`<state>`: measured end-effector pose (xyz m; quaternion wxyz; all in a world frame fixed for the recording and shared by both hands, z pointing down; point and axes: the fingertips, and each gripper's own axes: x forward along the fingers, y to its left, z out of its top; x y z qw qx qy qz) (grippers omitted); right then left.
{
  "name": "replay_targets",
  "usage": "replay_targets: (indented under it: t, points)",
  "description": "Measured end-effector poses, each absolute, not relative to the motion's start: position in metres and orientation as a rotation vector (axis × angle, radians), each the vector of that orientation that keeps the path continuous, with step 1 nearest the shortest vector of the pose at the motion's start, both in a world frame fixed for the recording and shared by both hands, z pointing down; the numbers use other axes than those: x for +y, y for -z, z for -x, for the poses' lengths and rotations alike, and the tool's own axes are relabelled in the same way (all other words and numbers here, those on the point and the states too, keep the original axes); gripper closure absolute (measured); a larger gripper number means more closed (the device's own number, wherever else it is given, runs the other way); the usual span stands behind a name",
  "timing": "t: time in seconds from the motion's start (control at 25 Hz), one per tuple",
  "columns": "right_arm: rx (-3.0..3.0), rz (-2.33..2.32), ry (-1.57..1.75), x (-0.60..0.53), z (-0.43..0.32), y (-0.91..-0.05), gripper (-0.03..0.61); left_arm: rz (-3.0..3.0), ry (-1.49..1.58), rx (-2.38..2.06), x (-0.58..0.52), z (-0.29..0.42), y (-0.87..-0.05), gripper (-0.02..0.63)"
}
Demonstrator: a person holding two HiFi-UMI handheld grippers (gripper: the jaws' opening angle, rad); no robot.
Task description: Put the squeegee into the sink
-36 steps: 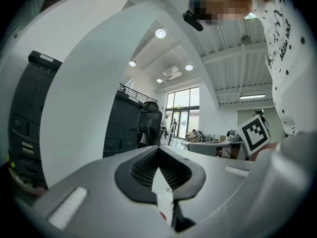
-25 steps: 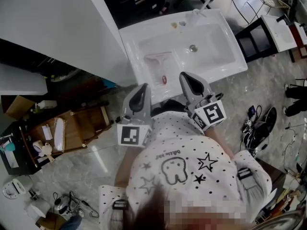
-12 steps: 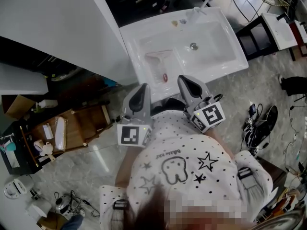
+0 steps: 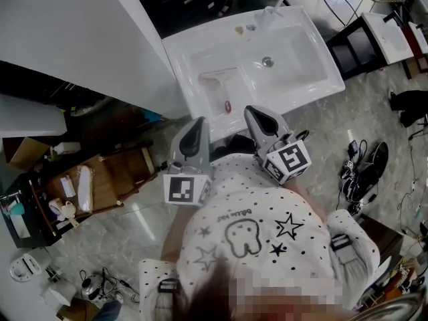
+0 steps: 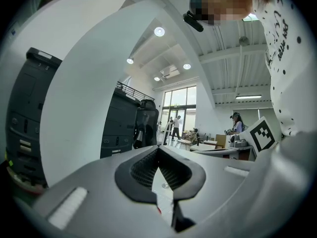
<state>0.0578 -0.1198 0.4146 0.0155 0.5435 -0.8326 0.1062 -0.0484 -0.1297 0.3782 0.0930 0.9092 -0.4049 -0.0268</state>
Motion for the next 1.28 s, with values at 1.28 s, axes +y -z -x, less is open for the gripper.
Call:
replay_targets:
  t: [1.28]
  points:
    - [-2.583,-1.592,-0.374,-0.1,-0.073,-0.435,0.58,-2.644,0.049,-1.15,-0.103,0.015,-0.397,0.612]
